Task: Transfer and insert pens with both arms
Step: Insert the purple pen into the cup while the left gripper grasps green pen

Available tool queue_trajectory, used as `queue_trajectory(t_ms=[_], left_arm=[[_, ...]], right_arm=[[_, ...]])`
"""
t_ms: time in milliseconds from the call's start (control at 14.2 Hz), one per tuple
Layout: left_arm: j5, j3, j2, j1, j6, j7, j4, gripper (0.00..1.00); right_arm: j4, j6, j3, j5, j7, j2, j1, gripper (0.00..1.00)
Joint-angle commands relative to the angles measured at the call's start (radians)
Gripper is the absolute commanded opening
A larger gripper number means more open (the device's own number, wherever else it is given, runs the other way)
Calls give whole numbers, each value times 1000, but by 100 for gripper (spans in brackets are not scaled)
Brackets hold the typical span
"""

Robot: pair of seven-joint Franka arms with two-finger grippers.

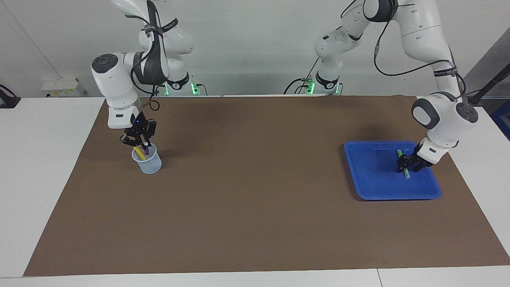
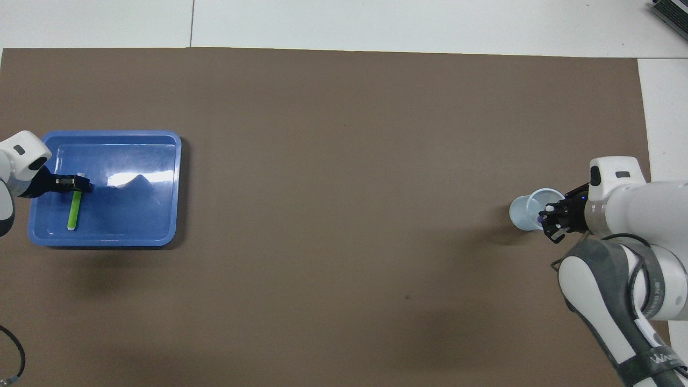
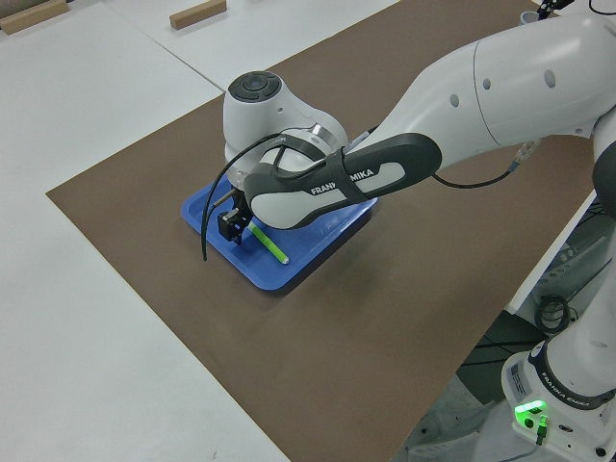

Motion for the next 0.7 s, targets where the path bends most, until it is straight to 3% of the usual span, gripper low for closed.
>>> queue_trajectory(t_ms=[0, 70, 140, 632], left_arm=[[19, -7, 3, 8, 6, 9, -3, 24], [19, -7, 3, 5, 6, 8, -3, 8], [19, -7, 3, 5, 6, 6, -3, 0], [17, -7, 3, 1, -53, -8, 24, 0]], right_arm=[[-28, 45, 8, 45, -49, 0, -18, 0], [-30, 52, 8, 58, -50, 5, -18, 0], [-31, 59, 8, 70, -58, 5, -18, 0], [-50, 71, 8, 122, -99, 3, -38, 0]])
